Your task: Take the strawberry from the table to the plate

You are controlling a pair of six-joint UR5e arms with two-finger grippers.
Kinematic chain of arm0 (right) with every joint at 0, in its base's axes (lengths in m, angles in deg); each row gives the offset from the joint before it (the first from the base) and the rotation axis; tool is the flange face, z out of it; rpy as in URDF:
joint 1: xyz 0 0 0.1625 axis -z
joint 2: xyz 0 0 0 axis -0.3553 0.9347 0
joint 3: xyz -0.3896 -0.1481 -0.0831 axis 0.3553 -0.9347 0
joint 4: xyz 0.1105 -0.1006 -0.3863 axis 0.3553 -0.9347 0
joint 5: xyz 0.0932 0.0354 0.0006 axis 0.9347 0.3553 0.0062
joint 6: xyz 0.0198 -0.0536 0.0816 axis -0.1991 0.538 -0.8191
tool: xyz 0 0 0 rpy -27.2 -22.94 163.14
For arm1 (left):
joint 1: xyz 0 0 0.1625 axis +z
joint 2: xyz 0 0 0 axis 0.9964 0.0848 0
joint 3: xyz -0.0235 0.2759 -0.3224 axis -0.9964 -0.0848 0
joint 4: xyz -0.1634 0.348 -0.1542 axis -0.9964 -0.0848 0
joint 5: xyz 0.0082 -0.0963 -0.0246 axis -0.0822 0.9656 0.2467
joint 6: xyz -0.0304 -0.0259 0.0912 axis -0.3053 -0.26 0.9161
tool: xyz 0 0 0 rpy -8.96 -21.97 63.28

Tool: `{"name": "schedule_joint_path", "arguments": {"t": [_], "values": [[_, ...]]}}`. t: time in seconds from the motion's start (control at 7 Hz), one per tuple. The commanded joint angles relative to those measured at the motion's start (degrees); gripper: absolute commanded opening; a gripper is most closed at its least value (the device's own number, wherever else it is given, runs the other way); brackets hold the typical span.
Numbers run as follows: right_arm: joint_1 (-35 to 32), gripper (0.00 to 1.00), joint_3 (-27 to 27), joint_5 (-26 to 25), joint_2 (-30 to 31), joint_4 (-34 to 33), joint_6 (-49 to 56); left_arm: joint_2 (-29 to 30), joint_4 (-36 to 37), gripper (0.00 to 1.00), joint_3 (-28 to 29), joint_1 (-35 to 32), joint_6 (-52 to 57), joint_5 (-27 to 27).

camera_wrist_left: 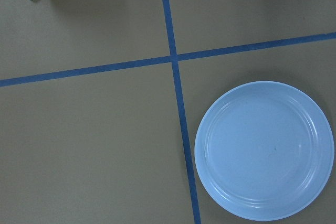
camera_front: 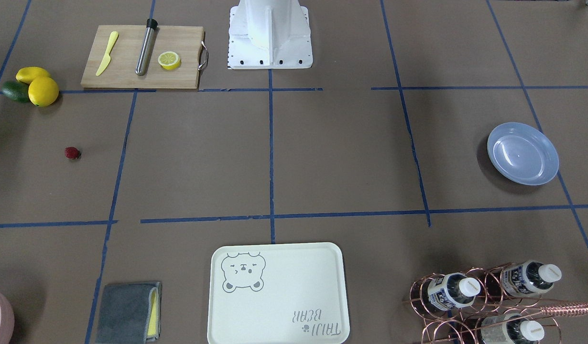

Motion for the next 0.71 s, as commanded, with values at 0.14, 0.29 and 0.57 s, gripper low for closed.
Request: {"name": "schedule_joint_path", "arguments": {"t": [0.14,0.29,0.57], "values": [[0.0,1.00,0.5,0.0,-0.3,0.0,0.2,-0.1,0.1,1.00,-0.3,0.0,0.1,0.3],[0.0,1.00,1.6,0.0,-0.9,0.1,0.2,-0.4,0.1,1.00,-0.5,0.0,0.1,0.4],[0.0,1.00,6.7,0.0,-0.9,0.1,0.1,-0.4,-0.3,1.00,-0.6,0.2,0.3,0.0]]}}
